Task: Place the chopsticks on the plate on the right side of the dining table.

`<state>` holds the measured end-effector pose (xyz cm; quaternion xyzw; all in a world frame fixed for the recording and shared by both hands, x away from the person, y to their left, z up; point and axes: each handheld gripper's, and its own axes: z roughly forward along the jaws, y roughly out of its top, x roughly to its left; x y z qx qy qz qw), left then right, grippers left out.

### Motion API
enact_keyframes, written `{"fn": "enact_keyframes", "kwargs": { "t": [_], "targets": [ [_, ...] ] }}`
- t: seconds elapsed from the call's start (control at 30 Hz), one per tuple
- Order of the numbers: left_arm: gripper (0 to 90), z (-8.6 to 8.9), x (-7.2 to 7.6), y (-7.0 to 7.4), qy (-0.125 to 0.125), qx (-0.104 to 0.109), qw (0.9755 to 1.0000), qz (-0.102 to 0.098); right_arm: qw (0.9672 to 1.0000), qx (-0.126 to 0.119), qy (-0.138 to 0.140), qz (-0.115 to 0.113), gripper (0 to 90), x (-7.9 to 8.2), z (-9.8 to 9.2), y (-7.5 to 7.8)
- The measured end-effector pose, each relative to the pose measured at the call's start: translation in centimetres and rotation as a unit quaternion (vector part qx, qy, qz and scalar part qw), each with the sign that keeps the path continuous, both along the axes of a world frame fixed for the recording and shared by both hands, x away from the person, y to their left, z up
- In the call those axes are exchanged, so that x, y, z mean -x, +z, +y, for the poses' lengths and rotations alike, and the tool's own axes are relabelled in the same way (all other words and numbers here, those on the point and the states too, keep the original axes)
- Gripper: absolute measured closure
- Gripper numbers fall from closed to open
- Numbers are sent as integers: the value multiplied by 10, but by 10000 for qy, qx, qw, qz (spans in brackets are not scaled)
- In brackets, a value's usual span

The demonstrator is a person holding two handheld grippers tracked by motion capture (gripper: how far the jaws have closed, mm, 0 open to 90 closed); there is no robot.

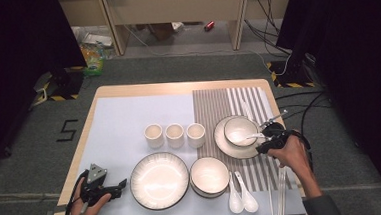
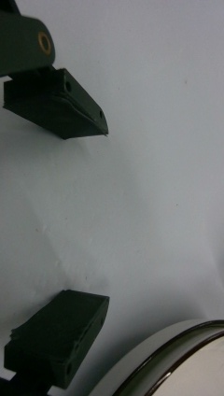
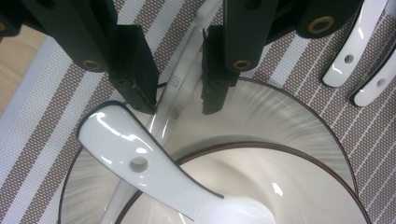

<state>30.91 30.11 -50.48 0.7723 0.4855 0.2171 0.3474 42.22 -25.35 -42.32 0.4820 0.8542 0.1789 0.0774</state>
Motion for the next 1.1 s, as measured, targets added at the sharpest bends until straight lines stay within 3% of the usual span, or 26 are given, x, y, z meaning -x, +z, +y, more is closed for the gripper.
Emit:
{"fn": "enact_keyframes", "kwargs": {
  "t": [0.17, 0.43, 0.57, 0.83, 1.1],
  "targets": [
    [143, 0, 0, 0, 4, 0, 10000, -7, 9999, 106, 117, 15, 707, -3, -4, 2],
    [143, 0, 0, 0, 7, -6, 10000, -5, 9989, 39, 466, 34, 722, -12, -18, 2],
    [143, 0, 0, 0, 0, -3, 10000, 0, 9970, 38, 775, 28, 723, -17, -24, 2],
    [143, 0, 0, 0, 8, -3, 10000, -14, 9936, 24, 1129, 84, 733, -27, -34, 2],
    [143, 0, 0, 0, 9, -3, 10000, -17, 9876, 128, 1564, 63, 744, -39, -42, 3]
  ]
}}
